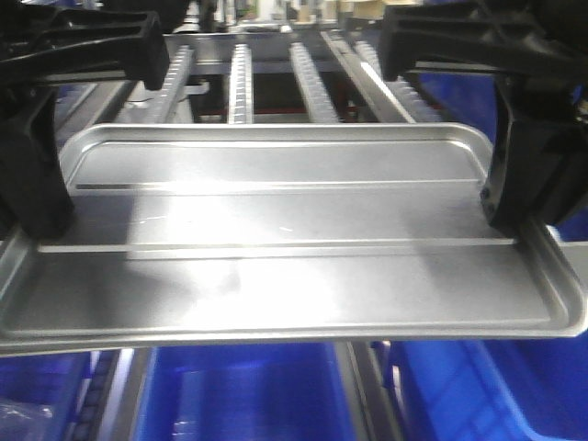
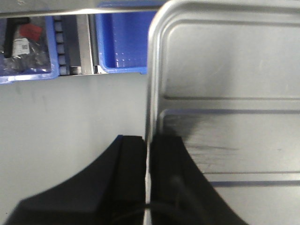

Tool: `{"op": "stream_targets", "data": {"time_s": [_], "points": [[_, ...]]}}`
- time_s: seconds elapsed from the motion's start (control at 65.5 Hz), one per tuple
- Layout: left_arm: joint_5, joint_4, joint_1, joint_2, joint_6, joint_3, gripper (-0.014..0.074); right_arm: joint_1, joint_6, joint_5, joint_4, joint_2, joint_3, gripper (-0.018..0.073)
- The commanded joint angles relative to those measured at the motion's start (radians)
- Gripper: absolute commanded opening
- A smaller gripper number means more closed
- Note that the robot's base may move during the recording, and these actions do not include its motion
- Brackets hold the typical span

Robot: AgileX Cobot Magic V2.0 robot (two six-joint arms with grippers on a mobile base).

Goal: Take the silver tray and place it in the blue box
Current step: 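Hold the tray level in both grippers while the base drives away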

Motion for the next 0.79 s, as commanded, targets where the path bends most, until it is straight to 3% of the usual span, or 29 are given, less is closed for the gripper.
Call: {"op": "stream_targets", "data": {"time_s": [0.0, 0.779], "points": [[-0.017, 0.028, 0.001, -0.027, -0.006, -0.025, -0.0006, 0.000, -0.001, -0.026, -0.046, -0.029, -0.024, 0.0055], [-0.017, 0.023, 0.001, -0.027, -0.006, -0.025, -0.0006, -0.001, -0.001, -0.021, -0.046, -0.029, -0.024, 0.0055]]}}
